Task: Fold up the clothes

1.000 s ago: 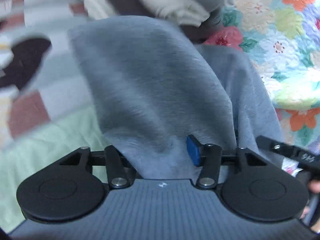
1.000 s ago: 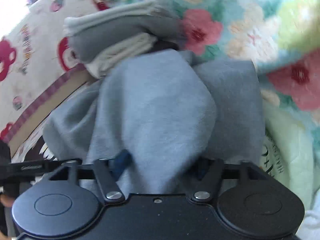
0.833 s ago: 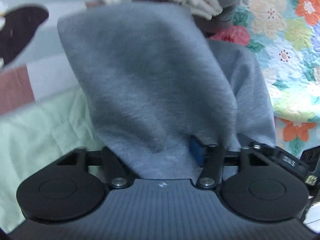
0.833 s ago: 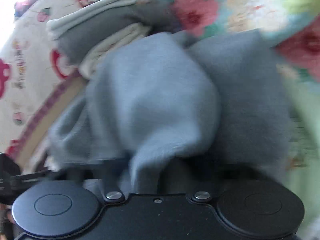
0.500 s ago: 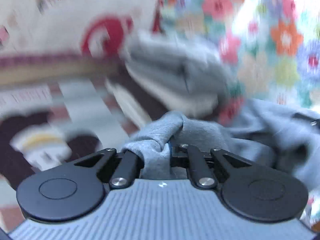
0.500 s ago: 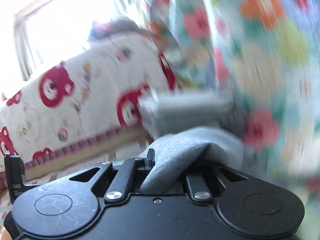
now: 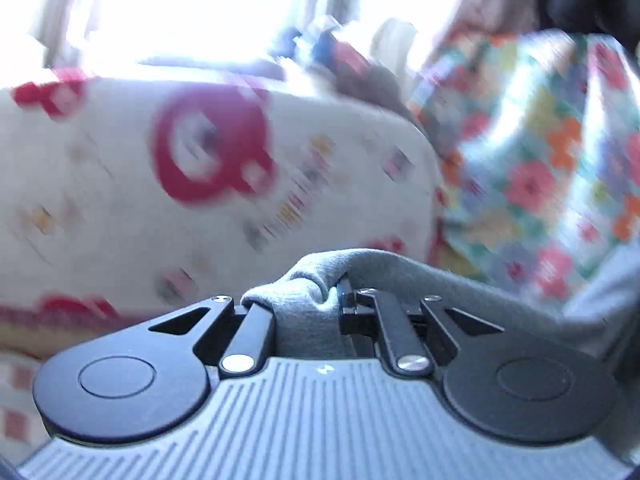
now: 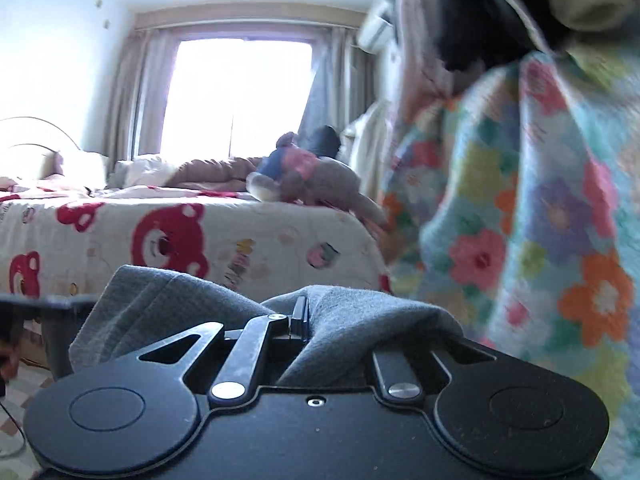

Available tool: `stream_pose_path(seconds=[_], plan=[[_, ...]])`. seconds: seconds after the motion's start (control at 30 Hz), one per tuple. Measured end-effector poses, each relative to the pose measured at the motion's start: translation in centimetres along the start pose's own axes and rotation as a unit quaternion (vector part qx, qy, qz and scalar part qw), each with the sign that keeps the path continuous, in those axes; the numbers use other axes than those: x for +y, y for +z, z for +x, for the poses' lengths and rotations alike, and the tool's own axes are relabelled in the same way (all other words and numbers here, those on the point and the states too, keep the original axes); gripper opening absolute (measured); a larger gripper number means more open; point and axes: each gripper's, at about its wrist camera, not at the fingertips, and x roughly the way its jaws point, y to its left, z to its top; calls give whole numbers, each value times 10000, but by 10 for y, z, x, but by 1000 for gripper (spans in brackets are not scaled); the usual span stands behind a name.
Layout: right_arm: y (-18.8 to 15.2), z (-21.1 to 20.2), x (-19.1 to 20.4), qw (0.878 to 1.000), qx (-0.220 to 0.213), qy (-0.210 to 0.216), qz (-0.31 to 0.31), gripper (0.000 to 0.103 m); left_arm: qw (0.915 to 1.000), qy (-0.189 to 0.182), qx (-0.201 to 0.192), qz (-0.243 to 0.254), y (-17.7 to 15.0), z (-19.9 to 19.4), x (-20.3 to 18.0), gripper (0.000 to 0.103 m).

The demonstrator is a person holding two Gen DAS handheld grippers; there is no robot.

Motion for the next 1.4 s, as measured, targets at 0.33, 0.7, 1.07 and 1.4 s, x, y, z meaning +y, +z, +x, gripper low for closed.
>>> stream_pose_path(seconds=[0.33, 0.7, 1.07, 1.4], plan=[[-51, 139, 77, 9895, 1164, 695, 495, 12, 9843, 1176, 1007, 843, -34, 63, 69, 47], [-334, 210, 177, 9050, 4060, 1136, 565, 24, 9354, 1231, 3064, -1262, -302, 57, 163, 47], [-322, 151, 139, 9306, 3479, 1127, 183, 58, 9642, 276, 2491, -870, -304, 59, 120, 56], [-352, 111, 147, 8977, 3873, 1657, -1288, 68, 9709, 72, 2324, -577, -307, 45, 75, 66]])
